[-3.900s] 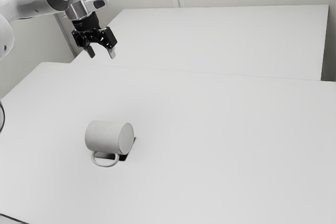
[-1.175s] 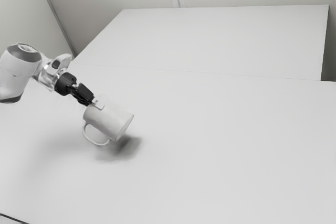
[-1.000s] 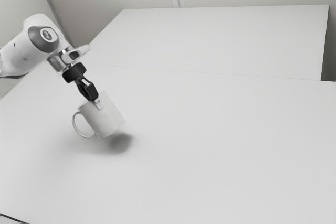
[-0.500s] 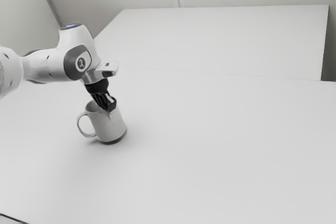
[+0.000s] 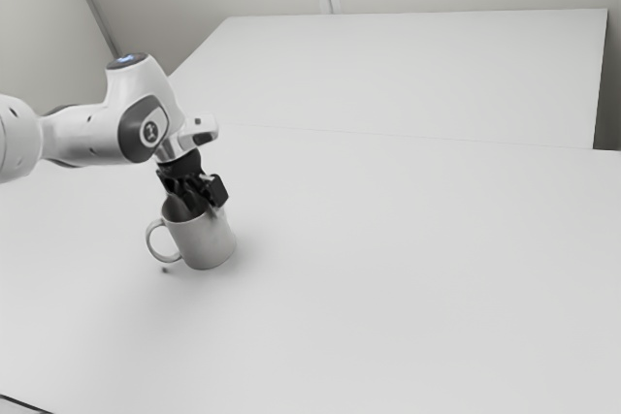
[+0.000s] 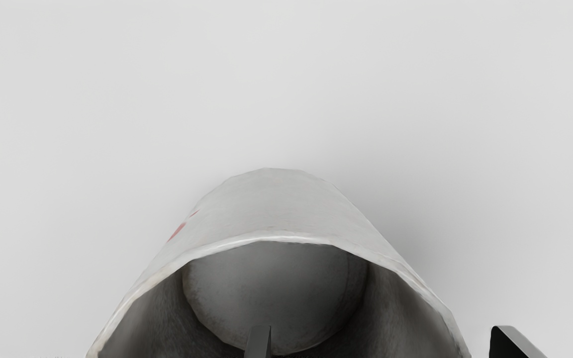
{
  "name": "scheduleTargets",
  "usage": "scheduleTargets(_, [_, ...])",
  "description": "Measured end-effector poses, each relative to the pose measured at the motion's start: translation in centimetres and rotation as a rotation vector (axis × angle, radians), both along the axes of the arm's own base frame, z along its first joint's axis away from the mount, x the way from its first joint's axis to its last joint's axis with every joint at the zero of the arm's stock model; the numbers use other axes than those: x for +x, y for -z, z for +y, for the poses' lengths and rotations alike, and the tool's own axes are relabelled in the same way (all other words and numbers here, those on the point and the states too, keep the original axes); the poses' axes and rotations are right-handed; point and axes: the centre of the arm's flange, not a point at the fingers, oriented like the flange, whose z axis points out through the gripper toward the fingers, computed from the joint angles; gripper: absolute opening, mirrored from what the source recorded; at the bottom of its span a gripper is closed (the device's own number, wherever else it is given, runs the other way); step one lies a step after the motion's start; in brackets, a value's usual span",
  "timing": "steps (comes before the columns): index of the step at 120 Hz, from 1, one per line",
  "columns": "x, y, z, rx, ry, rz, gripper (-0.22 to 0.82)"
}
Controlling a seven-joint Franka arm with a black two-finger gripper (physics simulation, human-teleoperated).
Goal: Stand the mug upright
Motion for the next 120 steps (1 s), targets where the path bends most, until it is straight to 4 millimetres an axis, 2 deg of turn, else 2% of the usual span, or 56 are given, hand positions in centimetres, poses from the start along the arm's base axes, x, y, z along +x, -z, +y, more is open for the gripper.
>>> scheduleTargets(13, [0.2, -3.8, -0.3, 0.001, -0.021, -0.035, 0.53])
scheduleTargets(36, [4.2, -12.9, -0.5, -0.015, -0.039, -0.080, 0.57])
scheduleTargets(55, [6.9, -17.9, 0.4, -0.027, -0.063, -0.083, 0.59])
scheduleTargets(70, [6.9, -21.6, 1.3, -0.022, -0.081, -0.076, 0.60])
scheduleTargets(81, [6.4, -22.7, 1.2, -0.022, -0.084, -0.052, 0.60])
scheduleTargets(120, [5.4, -22.7, 1.1, -0.024, -0.099, 0.013, 0.60])
